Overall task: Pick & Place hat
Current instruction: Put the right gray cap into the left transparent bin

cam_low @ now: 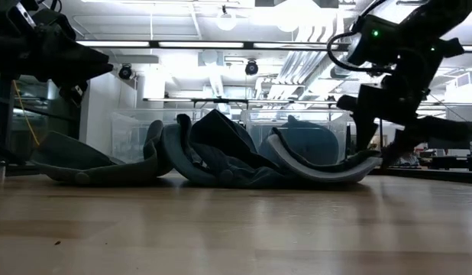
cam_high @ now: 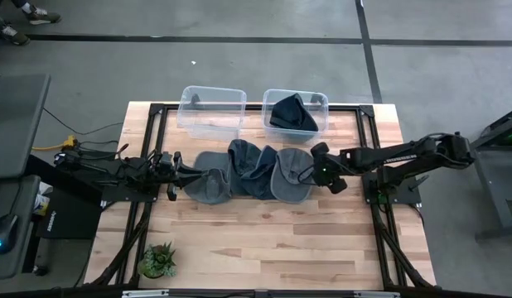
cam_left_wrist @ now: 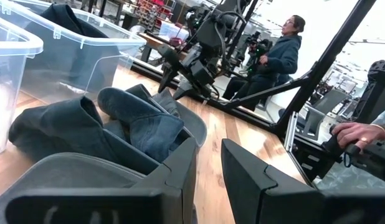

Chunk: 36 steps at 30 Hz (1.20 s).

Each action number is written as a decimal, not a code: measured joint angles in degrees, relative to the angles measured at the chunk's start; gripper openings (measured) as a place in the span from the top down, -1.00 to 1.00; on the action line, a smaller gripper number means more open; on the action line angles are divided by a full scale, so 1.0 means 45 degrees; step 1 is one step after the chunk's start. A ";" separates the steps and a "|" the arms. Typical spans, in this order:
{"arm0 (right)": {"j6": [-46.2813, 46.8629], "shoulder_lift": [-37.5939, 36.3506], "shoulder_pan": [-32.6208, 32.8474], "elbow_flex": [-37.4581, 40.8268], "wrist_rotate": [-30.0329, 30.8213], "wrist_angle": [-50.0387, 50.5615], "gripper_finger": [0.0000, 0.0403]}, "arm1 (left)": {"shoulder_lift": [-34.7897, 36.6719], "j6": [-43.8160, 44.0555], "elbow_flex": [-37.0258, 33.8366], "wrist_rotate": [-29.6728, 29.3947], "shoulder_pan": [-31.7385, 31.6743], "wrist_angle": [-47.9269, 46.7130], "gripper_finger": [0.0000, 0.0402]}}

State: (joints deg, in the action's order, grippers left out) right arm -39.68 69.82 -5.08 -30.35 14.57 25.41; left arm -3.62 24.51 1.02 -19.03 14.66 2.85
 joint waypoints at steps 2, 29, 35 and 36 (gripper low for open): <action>-0.0030 0.0000 0.0000 0.0038 0.0131 -0.0605 -0.09 | 0.0001 0.0000 -0.0004 0.0000 -0.0001 0.0004 0.63; 0.0526 0.0000 0.0000 0.0038 -0.1420 -0.1525 0.55 | 0.0000 0.0627 -0.0005 0.0097 0.0000 0.0010 0.63; 0.1792 0.0000 0.0010 0.0038 -0.1494 -0.1553 0.93 | 0.0001 0.0651 -0.0001 0.0102 0.0000 0.0010 0.63; 0.1949 0.0000 0.0005 0.0038 -0.1467 -0.1554 0.93 | 0.0003 0.0651 0.0000 0.0102 0.0000 0.0010 0.63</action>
State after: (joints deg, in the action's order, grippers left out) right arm -30.91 69.82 -5.06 -30.17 7.97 18.41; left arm -3.60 27.44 1.02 -18.57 14.66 2.90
